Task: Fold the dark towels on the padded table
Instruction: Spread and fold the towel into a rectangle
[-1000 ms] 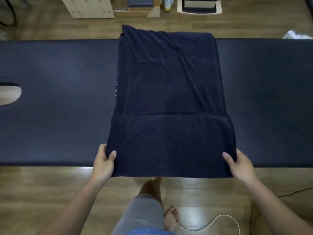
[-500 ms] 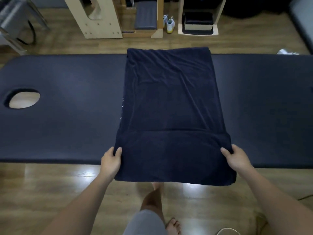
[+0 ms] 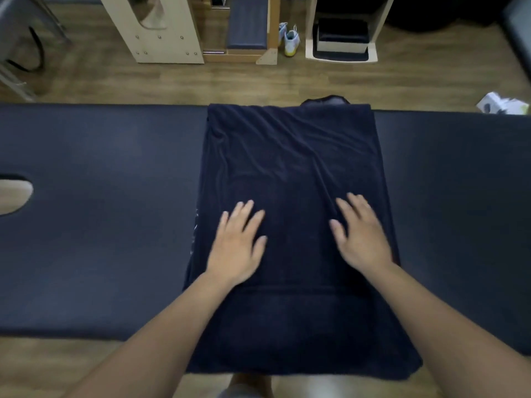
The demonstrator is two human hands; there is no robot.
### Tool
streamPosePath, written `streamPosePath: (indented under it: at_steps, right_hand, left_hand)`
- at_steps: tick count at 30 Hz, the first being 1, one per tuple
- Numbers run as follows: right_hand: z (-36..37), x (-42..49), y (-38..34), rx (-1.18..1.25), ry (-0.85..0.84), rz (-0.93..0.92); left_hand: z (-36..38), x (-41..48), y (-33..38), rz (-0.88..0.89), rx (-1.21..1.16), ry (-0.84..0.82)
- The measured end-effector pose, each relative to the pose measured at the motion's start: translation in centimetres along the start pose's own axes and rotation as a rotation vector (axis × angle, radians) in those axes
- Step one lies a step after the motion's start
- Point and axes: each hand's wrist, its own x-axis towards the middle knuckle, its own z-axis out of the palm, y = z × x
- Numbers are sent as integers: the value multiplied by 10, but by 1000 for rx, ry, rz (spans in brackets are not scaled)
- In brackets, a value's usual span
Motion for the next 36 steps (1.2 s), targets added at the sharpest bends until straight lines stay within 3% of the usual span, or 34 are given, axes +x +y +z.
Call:
streamPosePath:
  at_steps: [3, 7, 10, 13, 15, 18, 23, 25, 27, 28, 32, 36]
  right_hand:
    - [20, 52, -2, 92, -138, 56]
    - [18, 63, 34, -44, -139, 48]
    - [11, 75, 25, -46, -78, 223]
    - [3, 123, -1, -162, 13, 164]
    - [3, 162, -5, -215, -88, 14]
    - [3, 203, 24, -220, -229, 104]
    - [-17, 238, 48, -128, -123, 407]
    - [-13, 257, 25, -176, 11, 209]
    - [-2, 274, 12, -277, -42, -63]
    - [3, 282, 13, -299, -84, -82]
    - [7, 303, 35, -210, -31, 185]
    - [9, 305, 31, -143, 62, 233]
  left_hand:
    - [18, 48, -9, -155, -63, -70]
    - [22, 51, -31, -378, -21, -3]
    - [15, 79, -13, -527, 86, -25]
    - [4, 146, -6, -317, 177, -67]
    - [1, 185, -18, -209, 180, -124]
    - [-2, 205, -51, -350, 106, -94]
    - [-13, 234, -51, -545, 80, 2]
    - [-13, 256, -45, -433, 140, 31]
    - [-14, 272, -59, -381, 146, -8]
    - [-15, 278, -71, -417, 131, -24]
    - [-23, 289, -110, -595, 36, -25]
    - [-23, 289, -110, -588, -7, 49]
